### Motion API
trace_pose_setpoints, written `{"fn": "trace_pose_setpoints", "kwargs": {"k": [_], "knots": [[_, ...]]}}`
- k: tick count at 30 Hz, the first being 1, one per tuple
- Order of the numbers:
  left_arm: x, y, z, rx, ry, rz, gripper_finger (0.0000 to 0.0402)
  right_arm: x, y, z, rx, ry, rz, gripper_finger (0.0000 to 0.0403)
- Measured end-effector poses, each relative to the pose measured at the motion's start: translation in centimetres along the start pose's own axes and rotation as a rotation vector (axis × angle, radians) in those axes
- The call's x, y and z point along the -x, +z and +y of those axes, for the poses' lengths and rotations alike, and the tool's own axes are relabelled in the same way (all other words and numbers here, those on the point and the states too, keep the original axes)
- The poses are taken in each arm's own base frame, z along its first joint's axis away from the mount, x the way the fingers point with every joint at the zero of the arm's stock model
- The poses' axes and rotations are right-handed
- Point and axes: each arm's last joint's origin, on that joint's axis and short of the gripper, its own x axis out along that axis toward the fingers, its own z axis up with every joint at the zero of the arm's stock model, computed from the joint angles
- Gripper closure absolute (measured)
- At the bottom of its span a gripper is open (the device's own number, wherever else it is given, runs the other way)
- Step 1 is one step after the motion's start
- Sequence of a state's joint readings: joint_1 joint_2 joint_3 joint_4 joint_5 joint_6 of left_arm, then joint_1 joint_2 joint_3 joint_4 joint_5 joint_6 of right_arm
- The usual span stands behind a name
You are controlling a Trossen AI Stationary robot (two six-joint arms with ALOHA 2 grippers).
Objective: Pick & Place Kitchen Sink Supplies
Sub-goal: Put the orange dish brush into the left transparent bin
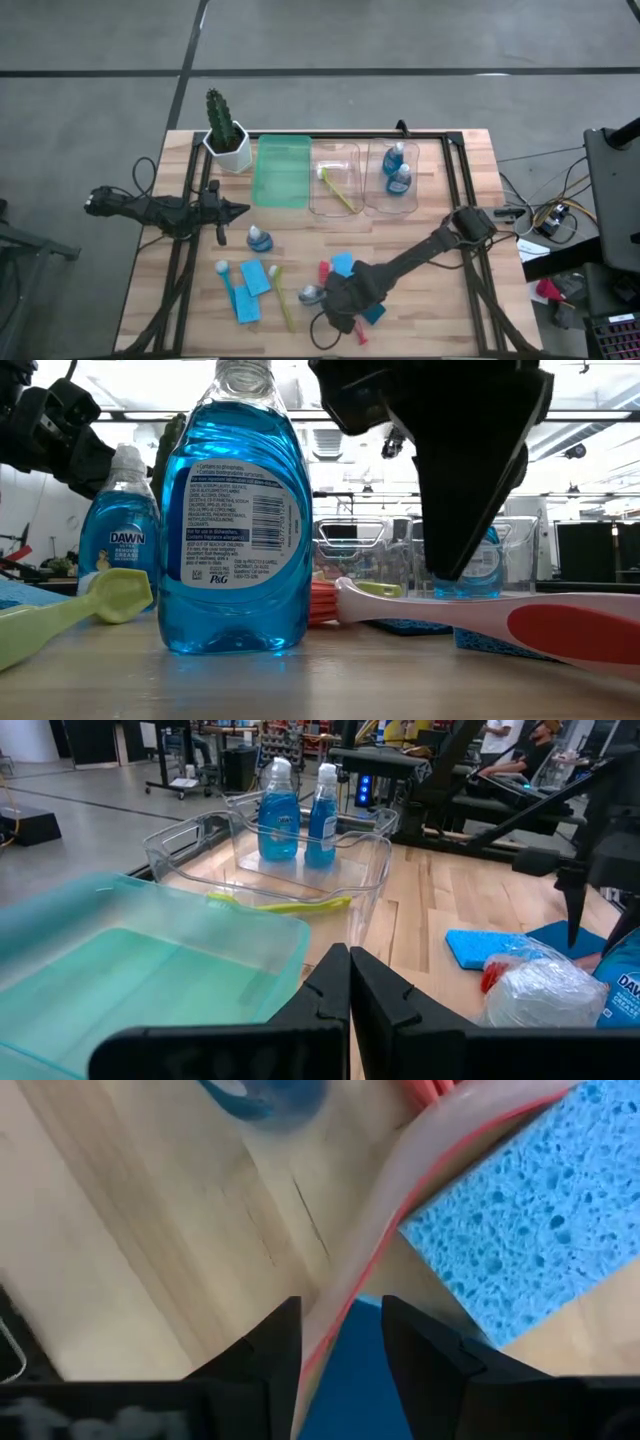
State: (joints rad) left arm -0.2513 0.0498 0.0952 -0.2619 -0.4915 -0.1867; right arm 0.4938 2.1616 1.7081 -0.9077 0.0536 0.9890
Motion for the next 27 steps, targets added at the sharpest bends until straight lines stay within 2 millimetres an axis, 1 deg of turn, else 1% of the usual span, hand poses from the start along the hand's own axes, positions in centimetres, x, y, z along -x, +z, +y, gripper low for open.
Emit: {"fn": "trace_pose_setpoints", "kwargs": {"k": [7,12,17,27], "knots": [[0.0,0.0,0.0,0.000,0.000,0.000,0.0396,-0.8,-0.2,0.2,-0.006,0.042,-0.028,0.0269],[0.0,0.0,0.0,0.001,0.000,0.000,0.0396,-1.4,-0.5,0.0,-0.027,0.041,-0.027,0.0267],[0.0,0.0,0.0,0.000,0.000,0.000,0.0396,-2.0,-0.7,-0.4,-0.041,0.033,-0.020,0.0277],[0.0,0.0,0.0,0.000,0.000,0.000,0.0396,-2.2,-0.8,-0.2,-0.041,0.053,-0.030,0.0296]]}}
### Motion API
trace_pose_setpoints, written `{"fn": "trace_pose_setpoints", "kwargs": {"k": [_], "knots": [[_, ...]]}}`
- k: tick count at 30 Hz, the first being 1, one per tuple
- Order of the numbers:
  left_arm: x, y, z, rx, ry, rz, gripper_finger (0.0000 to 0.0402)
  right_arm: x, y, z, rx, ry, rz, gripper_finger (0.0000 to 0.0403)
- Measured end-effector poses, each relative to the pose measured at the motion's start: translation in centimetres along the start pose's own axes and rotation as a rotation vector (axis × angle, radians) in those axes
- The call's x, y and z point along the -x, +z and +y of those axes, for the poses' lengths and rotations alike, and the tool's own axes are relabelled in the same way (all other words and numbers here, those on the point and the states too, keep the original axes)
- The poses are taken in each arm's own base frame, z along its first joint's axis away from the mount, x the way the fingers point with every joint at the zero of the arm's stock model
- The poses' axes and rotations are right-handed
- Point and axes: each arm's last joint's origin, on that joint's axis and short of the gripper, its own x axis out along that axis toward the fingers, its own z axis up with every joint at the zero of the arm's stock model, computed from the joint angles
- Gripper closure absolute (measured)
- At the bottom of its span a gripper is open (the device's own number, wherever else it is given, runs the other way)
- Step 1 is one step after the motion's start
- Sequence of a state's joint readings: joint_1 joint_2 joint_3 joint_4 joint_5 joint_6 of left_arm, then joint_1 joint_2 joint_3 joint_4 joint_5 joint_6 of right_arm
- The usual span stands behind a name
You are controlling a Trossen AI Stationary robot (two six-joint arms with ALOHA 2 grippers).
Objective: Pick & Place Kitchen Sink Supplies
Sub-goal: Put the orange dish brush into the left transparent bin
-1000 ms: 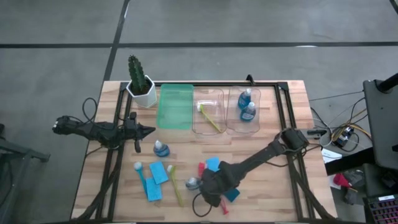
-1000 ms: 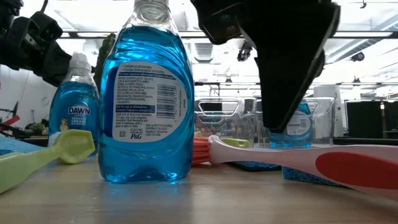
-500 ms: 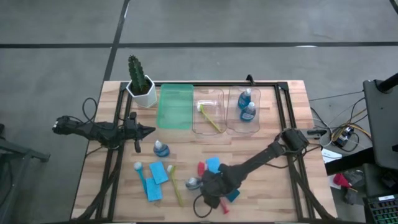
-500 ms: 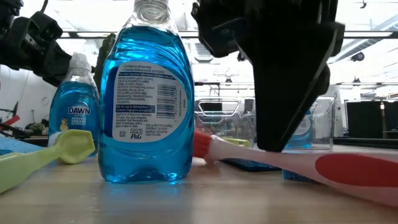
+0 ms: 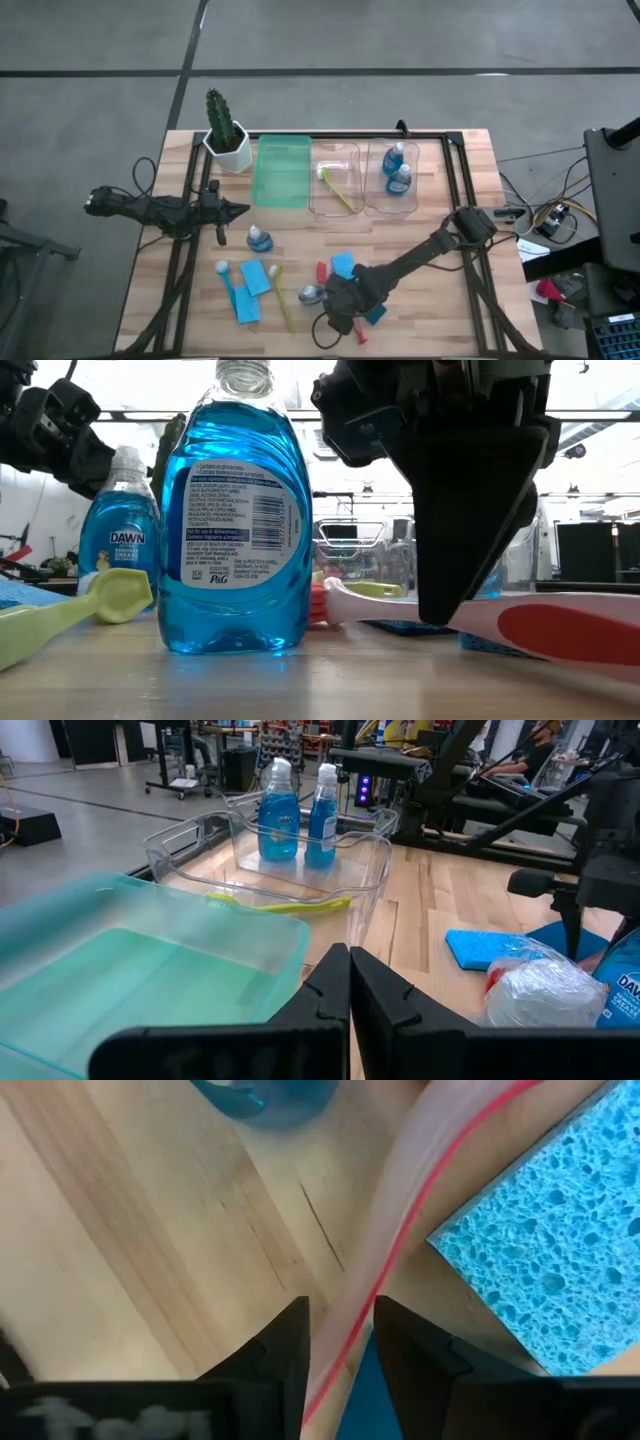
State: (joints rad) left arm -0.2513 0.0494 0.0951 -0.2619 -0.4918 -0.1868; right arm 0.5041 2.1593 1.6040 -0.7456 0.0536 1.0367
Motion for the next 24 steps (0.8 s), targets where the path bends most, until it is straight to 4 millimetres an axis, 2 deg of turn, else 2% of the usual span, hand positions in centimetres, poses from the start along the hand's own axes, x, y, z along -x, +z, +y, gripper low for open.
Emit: {"fn": "trace_pose_setpoints", "kwargs": {"k": [14,24], "knots": [[0.00,0.00,0.00,0.000,0.000,0.000,0.0396,-0.09,0.08,-0.10,0.000,0.000,-0.002,0.0363],[0.00,0.00,0.00,0.000,0.000,0.000,0.0396,-0.01,0.23,-0.32,-0.011,-0.010,0.002,0.0367]]}}
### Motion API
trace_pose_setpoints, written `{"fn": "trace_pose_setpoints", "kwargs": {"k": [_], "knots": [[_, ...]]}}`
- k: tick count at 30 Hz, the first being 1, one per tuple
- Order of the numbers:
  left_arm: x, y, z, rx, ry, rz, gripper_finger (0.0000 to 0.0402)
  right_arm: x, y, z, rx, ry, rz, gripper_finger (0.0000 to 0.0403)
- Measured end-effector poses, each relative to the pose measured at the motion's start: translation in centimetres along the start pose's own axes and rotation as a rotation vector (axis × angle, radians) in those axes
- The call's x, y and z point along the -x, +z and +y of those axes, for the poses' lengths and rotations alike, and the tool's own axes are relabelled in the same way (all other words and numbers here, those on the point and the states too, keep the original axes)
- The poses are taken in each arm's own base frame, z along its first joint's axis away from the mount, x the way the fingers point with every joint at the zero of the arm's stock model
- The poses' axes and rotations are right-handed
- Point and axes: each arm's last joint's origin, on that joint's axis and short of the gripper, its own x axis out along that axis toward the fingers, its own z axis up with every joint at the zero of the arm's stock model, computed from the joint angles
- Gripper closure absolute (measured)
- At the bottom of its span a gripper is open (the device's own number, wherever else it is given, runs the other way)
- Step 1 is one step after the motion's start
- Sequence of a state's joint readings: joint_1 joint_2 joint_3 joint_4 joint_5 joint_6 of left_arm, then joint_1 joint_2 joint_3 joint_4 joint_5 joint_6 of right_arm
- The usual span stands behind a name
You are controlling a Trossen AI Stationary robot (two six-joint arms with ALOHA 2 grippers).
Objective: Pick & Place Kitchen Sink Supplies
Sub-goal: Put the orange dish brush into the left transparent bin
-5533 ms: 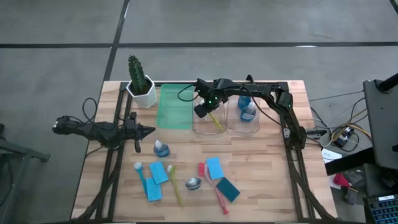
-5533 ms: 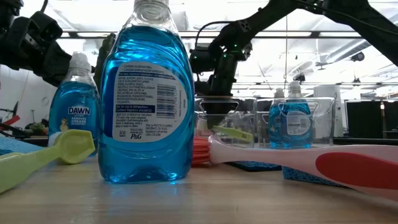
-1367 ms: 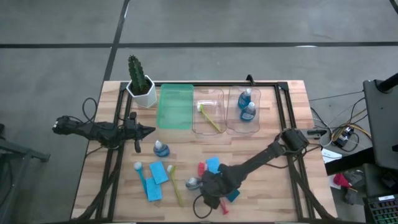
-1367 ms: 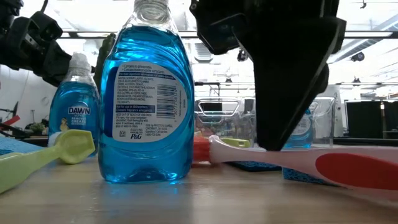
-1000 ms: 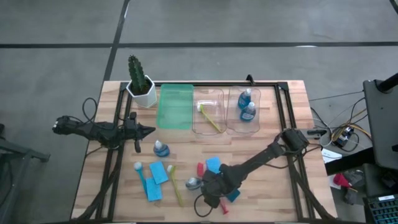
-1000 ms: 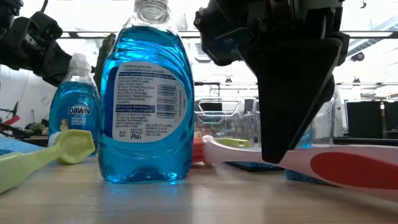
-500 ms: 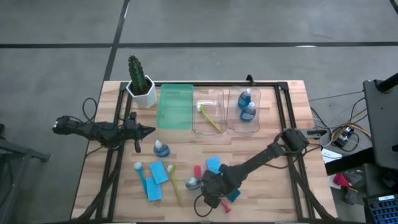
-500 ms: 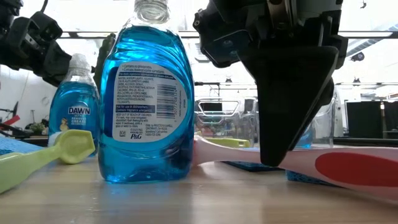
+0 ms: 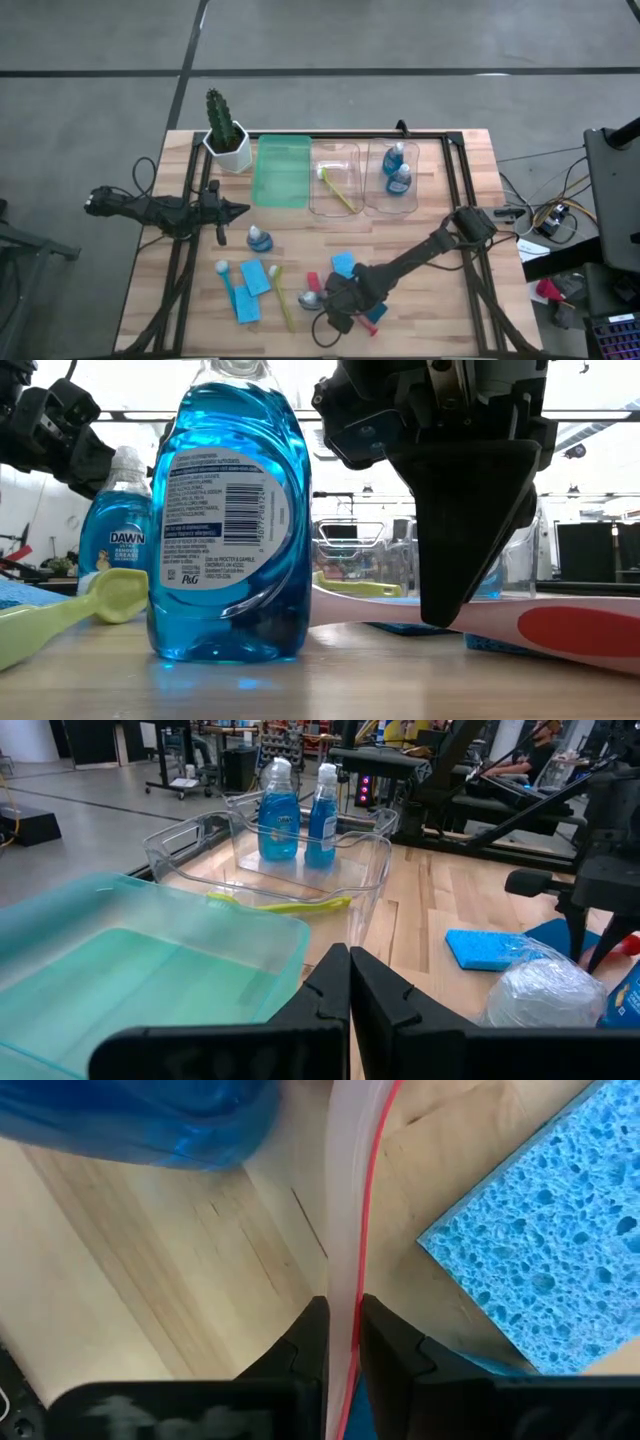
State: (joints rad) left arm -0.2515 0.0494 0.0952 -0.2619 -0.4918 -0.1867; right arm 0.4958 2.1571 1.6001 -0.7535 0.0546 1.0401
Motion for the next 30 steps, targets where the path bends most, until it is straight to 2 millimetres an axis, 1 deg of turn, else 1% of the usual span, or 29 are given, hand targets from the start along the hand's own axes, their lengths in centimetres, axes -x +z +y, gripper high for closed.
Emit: {"fn": "trace_pose_setpoints", "kwargs": {"k": [6,13,16,24,30], "knots": [[0.0,0.0,0.0,0.000,0.000,0.000,0.0396,0.4,0.5,-0.3,-0.004,-0.006,-0.001,0.0368],[0.0,0.0,0.0,0.000,0.000,0.000,0.0396,2.1,0.8,-0.6,-0.005,-0.007,-0.023,0.0369],[0.0,0.0,0.0,0.000,0.000,0.000,0.0396,3.0,0.9,-1.1,-0.009,-0.027,-0.027,0.0369],[0.0,0.0,0.0,0.000,0.000,0.000,0.0396,5.5,2.1,-2.8,-0.034,-0.085,-0.061,0.0369],[0.0,0.0,0.0,0.000,0.000,0.000,0.0396,7.5,3.4,-4.6,-0.052,-0.133,-0.083,0.0369]]}}
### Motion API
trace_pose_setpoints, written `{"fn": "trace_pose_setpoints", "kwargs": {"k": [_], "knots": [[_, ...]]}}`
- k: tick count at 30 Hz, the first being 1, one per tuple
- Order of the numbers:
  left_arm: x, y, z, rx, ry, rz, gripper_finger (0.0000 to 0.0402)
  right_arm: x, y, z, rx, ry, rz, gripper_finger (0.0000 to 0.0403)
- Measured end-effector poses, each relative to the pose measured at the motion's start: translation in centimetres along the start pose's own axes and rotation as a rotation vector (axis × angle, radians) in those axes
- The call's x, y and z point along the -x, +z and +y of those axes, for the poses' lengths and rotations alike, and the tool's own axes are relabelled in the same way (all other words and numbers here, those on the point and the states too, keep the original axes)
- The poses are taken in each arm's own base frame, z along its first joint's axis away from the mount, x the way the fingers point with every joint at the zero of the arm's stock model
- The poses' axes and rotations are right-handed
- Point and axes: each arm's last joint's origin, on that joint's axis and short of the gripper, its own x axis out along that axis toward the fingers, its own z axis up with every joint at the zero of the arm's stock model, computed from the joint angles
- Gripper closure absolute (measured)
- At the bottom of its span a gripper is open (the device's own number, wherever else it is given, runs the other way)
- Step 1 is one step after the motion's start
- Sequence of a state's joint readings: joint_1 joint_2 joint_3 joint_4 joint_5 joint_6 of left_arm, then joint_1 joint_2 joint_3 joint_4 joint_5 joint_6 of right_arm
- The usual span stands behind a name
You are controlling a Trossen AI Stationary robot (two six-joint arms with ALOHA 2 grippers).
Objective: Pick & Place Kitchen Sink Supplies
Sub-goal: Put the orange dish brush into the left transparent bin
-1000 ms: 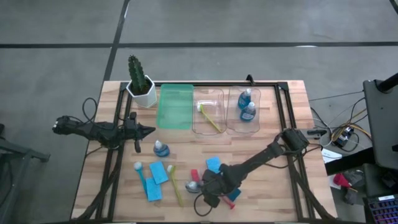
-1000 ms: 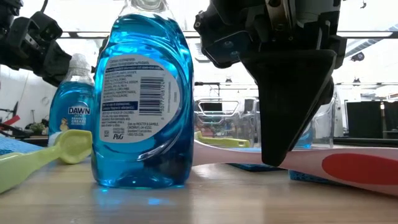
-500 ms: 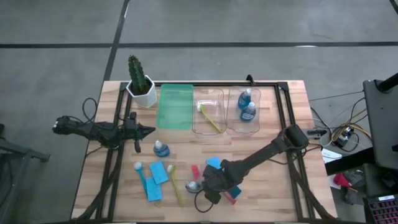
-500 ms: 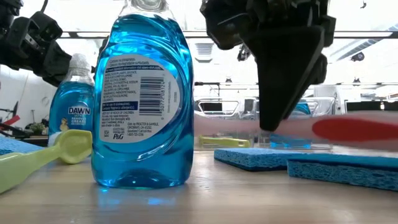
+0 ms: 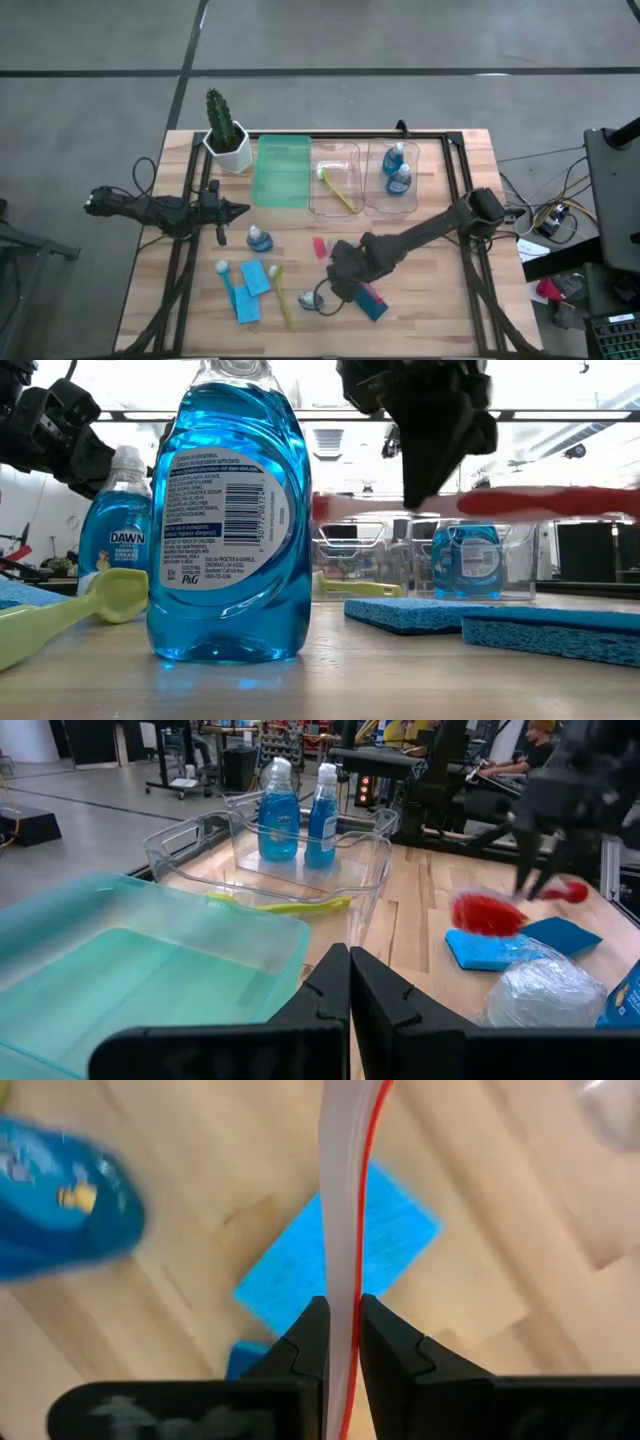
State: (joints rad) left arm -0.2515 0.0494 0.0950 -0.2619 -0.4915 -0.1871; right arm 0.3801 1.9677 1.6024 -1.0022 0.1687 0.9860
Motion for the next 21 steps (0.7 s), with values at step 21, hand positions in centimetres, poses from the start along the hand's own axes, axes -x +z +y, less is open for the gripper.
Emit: {"fn": "trace_pose_setpoints", "kwargs": {"k": [21], "knots": [[0.0,0.0,0.0,0.000,0.000,0.000,0.0396,5.6,9.1,-10.0,-0.081,-0.052,-0.226,0.0369]]}}
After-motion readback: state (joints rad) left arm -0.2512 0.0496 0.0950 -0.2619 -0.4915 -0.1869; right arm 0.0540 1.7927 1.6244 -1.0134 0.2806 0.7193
